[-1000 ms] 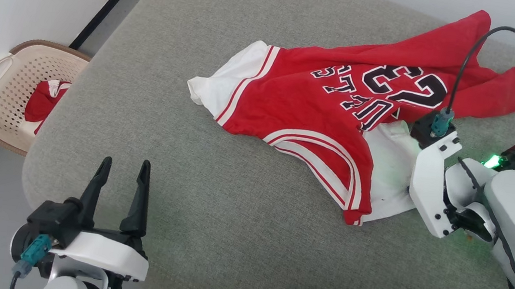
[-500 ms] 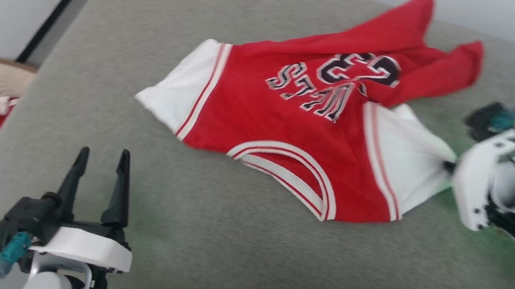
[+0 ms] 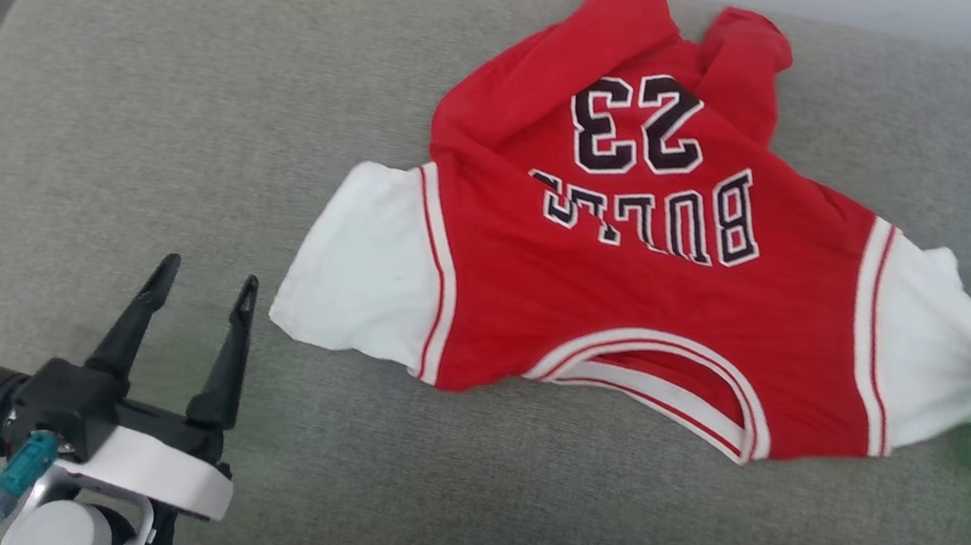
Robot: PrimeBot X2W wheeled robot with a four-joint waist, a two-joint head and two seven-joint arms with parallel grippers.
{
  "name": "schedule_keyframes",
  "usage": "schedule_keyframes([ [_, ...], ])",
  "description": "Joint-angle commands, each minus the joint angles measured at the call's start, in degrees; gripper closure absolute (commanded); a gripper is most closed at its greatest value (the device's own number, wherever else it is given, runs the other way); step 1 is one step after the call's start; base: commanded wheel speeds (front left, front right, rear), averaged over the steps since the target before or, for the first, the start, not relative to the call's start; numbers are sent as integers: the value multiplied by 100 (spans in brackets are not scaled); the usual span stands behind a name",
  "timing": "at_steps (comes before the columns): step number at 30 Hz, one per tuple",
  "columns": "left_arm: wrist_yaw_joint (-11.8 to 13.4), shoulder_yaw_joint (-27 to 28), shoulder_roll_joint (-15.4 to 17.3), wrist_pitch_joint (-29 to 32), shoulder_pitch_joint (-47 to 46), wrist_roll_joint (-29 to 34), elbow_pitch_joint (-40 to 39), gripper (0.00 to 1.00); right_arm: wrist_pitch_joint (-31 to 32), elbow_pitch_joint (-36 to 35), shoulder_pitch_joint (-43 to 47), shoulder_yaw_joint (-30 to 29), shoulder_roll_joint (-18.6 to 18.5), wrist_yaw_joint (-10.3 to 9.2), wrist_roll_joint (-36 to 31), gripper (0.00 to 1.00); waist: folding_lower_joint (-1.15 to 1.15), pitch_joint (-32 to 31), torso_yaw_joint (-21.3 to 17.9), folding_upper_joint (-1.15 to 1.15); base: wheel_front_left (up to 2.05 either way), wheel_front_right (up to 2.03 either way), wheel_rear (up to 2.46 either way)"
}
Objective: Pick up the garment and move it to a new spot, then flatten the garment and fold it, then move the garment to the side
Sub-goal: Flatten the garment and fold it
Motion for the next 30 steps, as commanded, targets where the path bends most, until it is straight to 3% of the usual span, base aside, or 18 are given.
schedule_keyframes([
  [1, -1, -108, 129, -28, 23, 17, -49, 0, 34, -169, 216, -325, 118, -10, -152, 100, 0, 44, -90, 0, 0, 0, 0],
  [7, -2, -745, 865, -28, -70, -194, -58, 0, 285, -1026, 867, -1326, 750, -7, -739, 100, 0, 80, -255, 0, 0, 0, 0],
  [8, -2, -889, 1023, -18, -121, -253, -19, 0, 286, -1151, 902, -1462, 849, -7, -818, 58, 0, 87, -277, 0, 0, 0, 0],
  [9, -2, -1026, 1194, 53, -179, -346, 19, 0, 290, -1265, 939, -1569, 976, -6, -885, 2, 0, 95, -307, 0, 0, 0, 0],
  [15, -2, -2092, 2445, 900, -774, -1174, 76, 0, 233, -1870, 1081, -2103, 1555, -6, -1078, 0, 0, 166, -525, 0, 0, 0, 0],
  [16, -2, -2598, 2899, 1268, -1051, -1524, -36, 0, 172, -2082, 1103, -2262, 1678, -6, -1116, 0, 0, 201, -623, 0, 0, 0, 0],
  [20, 1, -3687, 3683, 2066, -1691, -2207, -328, 0, 47, -2419, 1068, -2502, 1838, -6, -1170, 0, 0, 286, -851, 0, 0, 0, 0],
  [25, 1, -4709, 4159, 2808, -2476, -2965, -509, 0, -37, -2587, 1005, -2420, 2012, -6, -1188, 0, 0, 387, -1166, 0, 0, 0, 0],
  [30, 1, -5466, 4254, 3100, -3000, -3301, -241, 0, -141, -2496, 965, -2210, 2131, -6, -1187, 0, 0, 486, -1445, 0, 0, 0, 0],
])
